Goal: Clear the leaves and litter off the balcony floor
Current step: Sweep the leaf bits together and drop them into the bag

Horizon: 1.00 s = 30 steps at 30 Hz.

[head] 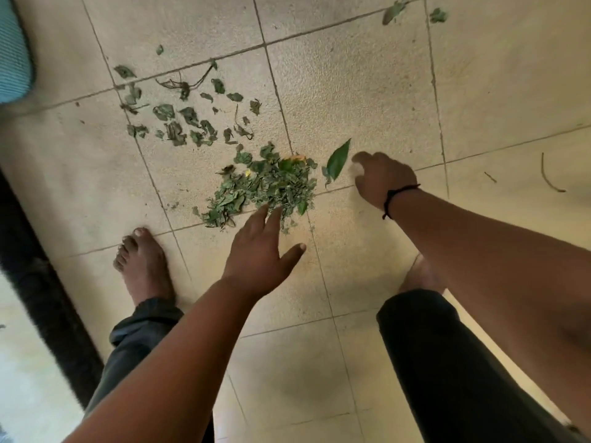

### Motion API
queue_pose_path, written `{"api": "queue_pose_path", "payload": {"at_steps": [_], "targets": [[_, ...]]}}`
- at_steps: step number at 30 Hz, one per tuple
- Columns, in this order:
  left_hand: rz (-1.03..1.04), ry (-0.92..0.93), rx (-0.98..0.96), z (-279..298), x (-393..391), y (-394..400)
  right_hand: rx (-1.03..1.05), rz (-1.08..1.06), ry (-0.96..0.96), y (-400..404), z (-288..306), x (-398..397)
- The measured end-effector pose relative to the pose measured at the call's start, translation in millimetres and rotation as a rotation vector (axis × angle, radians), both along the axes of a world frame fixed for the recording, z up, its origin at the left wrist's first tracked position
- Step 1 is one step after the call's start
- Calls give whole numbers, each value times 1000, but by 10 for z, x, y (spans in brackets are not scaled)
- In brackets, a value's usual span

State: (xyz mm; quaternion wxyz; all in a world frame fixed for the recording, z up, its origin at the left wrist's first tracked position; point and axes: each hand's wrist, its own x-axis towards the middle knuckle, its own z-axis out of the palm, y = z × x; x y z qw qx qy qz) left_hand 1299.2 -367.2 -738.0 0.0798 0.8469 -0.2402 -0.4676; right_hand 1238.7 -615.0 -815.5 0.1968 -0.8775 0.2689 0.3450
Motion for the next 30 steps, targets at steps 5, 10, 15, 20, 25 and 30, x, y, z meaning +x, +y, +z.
{"api": "queue_pose_path", "payload": {"at_steps": [5, 10, 15, 20, 25, 30], "targets": [[-125, -229, -48, 451, 108, 124, -167, 171, -174, 16, -337, 279], [249, -100, 37, 751, -74, 375, -258, 247, -288, 92, -579, 260], [1221, 452, 6, 927, -241, 217, -62, -23, -84, 115, -273, -36], [1741, 804, -34, 759, -22, 265, 375, -333, -49, 530, 47, -298], [1860, 947, -249, 610, 370, 364, 277, -298, -21, 995, -172, -150], [1809, 928, -237, 592, 539, 437, 90, -373, 55, 1229, -428, 131]]}}
